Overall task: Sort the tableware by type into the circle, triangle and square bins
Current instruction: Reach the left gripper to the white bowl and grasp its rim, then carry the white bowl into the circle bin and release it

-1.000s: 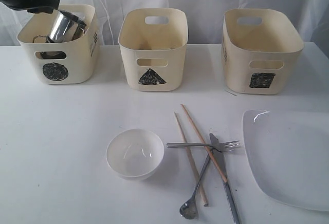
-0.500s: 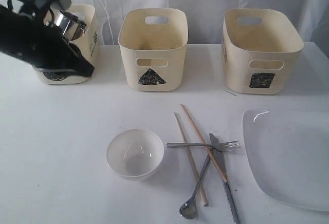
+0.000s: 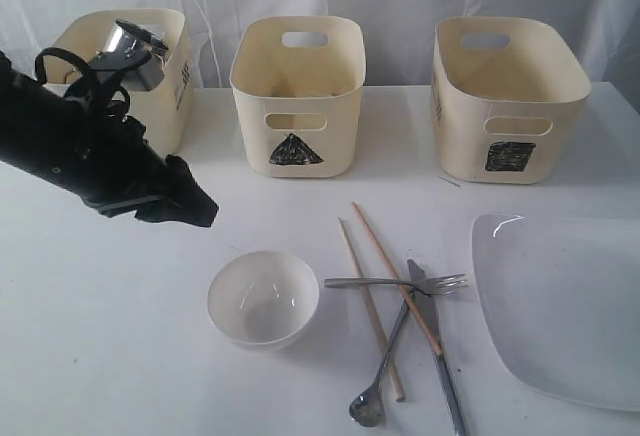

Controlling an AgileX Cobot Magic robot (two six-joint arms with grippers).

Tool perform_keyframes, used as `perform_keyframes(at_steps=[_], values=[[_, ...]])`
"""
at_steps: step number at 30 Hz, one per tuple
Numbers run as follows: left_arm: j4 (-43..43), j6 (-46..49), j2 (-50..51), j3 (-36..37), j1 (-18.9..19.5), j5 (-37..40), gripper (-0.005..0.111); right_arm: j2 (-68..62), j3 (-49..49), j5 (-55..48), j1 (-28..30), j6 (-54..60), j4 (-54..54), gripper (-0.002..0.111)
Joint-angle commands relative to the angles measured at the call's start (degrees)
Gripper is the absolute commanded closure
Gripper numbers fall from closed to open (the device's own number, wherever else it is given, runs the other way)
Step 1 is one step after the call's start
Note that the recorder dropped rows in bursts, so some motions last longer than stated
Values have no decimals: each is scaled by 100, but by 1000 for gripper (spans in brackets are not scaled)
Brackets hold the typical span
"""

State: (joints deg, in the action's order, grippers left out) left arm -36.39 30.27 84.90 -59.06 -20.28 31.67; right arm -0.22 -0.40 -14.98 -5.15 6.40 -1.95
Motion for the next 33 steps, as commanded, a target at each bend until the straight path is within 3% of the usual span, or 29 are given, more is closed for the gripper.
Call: perform_keyframes(at_steps=[1,5,13,14,19,28,33], values=[[-123,-47,246,43,-286,-116,45,22,40,4,-16,-19,10,108],[7,-28,812,43,-515,-354,45,22,40,4,-16,-19,10,108],[7,130,1653,43,-515,-542,46,22,40,4,-16,-19,10,108],[7,130,1726,43,-515,-618,51,22,40,4,-16,-19,10,108],[208,370,1750,43,-503,-633,106,22,40,4,-16,-19,10,108],[2606,-1110,594,-429,-366,-734,107,22,40,2,-16,-113,10,108],[3444,-1994,25,-1160,405,-1231,107,22,40,2,-16,-113,10,108]])
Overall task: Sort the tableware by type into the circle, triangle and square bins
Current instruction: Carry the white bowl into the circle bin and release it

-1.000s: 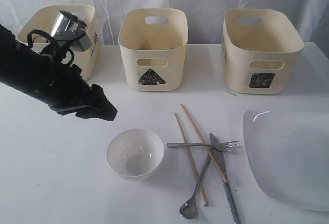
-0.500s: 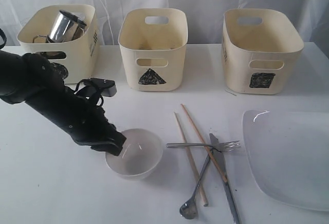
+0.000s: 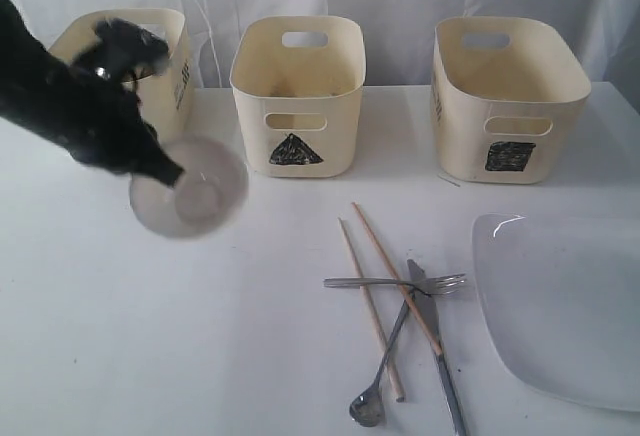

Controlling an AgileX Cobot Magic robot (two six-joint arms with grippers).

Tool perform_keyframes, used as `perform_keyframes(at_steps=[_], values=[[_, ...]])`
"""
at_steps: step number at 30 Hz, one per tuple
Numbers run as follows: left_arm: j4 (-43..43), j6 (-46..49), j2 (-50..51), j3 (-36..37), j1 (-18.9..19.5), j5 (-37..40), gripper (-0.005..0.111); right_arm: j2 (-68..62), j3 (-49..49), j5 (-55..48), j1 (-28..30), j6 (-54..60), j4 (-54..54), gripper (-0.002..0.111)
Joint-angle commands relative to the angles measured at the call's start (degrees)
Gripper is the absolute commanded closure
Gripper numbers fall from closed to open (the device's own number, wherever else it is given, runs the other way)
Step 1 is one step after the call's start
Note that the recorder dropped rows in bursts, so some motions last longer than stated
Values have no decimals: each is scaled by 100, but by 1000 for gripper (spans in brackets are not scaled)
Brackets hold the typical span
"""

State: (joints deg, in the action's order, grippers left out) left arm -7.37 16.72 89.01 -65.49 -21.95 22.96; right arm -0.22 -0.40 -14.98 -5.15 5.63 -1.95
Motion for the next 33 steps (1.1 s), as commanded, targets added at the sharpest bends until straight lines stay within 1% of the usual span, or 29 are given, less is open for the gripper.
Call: perform_keyframes(at_steps=[1,3,6,10,13,15,18,20,24,26,27,28,29,30,32,33], values=[[532,-667,-387,-658,797,-491,107,22,40,2,-16,-36,10,108],[532,-743,-304,-1007,1222,-794,107,22,40,2,-16,-36,10,108],[532,-743,17,-1462,1686,-1233,107,22,40,2,-16,-30,-1,108],[532,-662,647,-2035,2064,-1837,107,22,40,2,-16,-30,-1,108],[532,-662,1236,-2535,2188,-2056,107,22,40,2,-16,-30,-1,108],[532,-653,1602,-2848,2191,-2144,107,22,40,2,-16,-30,-1,108],[532,-653,2561,-3672,2195,-2481,107,22,40,2,-16,-30,-1,108],[532,-653,3015,-4138,2195,-2426,107,22,40,2,-16,-30,-1,108],[532,-609,3596,-4713,2195,-2470,106,22,40,2,-16,-30,-1,108],[532,-598,3703,-4784,2191,-2458,94,22,40,2,-16,-30,-1,108],[532,-626,3727,-4784,2191,-2403,79,22,40,2,-16,-30,-1,108],[532,-651,3727,-4784,2179,-2337,73,22,40,2,-16,-30,-1,108],[532,-675,3690,-4784,2179,-2131,59,22,40,2,-16,-30,-1,108],[528,-717,3655,-4784,2166,-1982,56,22,40,2,-16,-30,-1,108],[505,-794,3455,-4784,2120,-1444,59,22,40,-9,-16,-30,-1,108],[493,-794,3415,-4784,2084,-1370,60,22,40,-9,-16,-30,-1,108]])
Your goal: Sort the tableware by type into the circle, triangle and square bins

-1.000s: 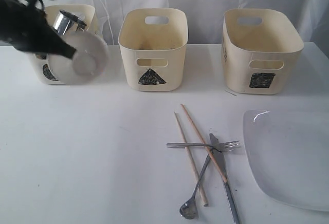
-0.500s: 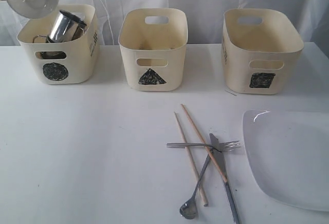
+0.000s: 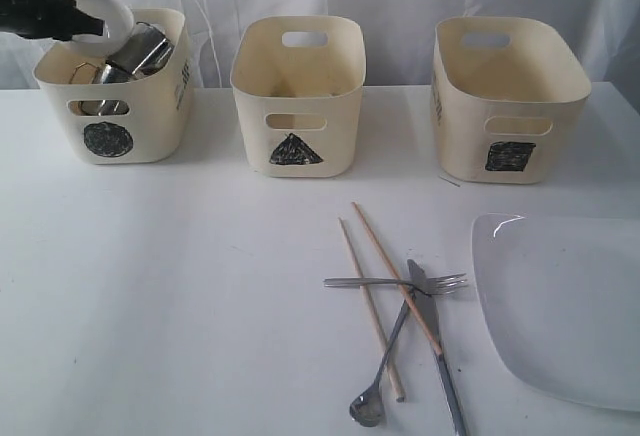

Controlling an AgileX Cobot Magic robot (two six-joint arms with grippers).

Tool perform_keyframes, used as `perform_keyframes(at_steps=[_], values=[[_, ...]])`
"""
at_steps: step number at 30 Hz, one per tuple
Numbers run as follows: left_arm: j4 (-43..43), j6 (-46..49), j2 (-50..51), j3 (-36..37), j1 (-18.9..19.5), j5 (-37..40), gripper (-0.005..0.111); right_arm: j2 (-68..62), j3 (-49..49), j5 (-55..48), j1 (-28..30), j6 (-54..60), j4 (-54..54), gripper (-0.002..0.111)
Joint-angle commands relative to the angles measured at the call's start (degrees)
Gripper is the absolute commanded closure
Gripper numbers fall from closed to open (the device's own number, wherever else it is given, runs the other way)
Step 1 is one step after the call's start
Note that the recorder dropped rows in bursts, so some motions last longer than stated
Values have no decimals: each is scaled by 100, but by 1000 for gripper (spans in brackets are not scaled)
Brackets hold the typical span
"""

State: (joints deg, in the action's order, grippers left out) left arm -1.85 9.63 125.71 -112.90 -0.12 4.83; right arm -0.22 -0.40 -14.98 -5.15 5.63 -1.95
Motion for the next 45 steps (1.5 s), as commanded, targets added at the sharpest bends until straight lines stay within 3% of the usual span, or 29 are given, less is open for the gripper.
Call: perform_keyframes(at_steps=[1,8,20,23,30,35,45], values=[[-59,-72,-310,-43,-122,520,60,22,40,-9,-16,-30,-1,108],[-69,-72,-736,-17,-185,1152,61,22,40,-9,-16,-30,-1,108],[-69,255,-1202,613,-185,1503,61,22,40,2,-16,-30,-1,108],[-219,255,-1571,1103,-185,1295,63,22,40,2,-16,-30,-1,108],[-371,305,-2725,2674,-185,627,90,22,40,2,-16,-30,-1,108],[-406,177,-3710,3898,-185,428,102,22,40,2,-16,-30,-1,108],[-406,-574,-5795,6103,-185,-112,104,22,40,3,-16,-30,11,108]])
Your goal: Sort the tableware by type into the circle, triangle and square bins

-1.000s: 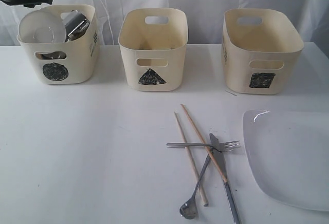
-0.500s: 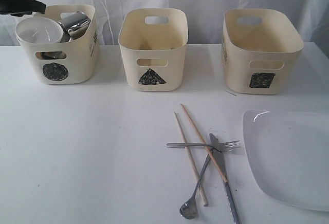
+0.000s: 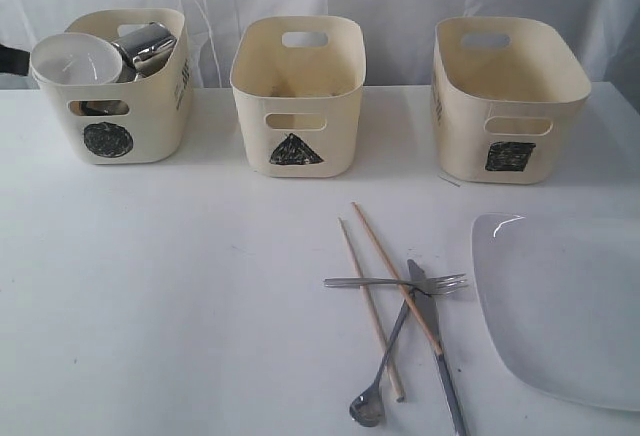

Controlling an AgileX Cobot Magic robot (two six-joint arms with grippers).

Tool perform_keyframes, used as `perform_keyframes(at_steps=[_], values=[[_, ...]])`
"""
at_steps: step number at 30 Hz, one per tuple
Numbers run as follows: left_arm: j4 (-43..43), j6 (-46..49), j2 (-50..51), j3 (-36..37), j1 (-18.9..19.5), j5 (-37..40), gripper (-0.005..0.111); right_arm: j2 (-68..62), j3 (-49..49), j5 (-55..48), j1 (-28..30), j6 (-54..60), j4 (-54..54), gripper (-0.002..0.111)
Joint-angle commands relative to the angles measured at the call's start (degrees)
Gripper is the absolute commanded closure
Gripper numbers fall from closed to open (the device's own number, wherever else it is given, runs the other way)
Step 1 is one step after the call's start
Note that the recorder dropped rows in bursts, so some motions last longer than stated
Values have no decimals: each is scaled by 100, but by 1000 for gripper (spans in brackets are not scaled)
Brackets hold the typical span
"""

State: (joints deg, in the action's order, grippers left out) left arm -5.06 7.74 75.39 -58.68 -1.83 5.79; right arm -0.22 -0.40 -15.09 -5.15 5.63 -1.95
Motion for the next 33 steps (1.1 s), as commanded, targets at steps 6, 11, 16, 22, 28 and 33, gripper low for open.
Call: perform_keyframes(at_steps=[6,11,16,22,28,33], values=[[-85,-856,-2220,1821,-14,-366,105,22,40,14,-16,-30,11,108],[-85,-921,-4085,3200,-14,-435,105,22,40,14,-16,-30,11,108],[-85,-1460,-5639,4097,-14,31,105,22,40,3,-16,-30,11,108],[-85,-1437,-6222,4209,-14,600,105,22,40,3,-16,-30,11,108],[-85,-1439,-6222,4209,-14,589,105,22,40,15,-16,-30,11,108],[-85,-1277,-6222,4209,-14,547,105,22,40,15,-16,-30,11,108]])
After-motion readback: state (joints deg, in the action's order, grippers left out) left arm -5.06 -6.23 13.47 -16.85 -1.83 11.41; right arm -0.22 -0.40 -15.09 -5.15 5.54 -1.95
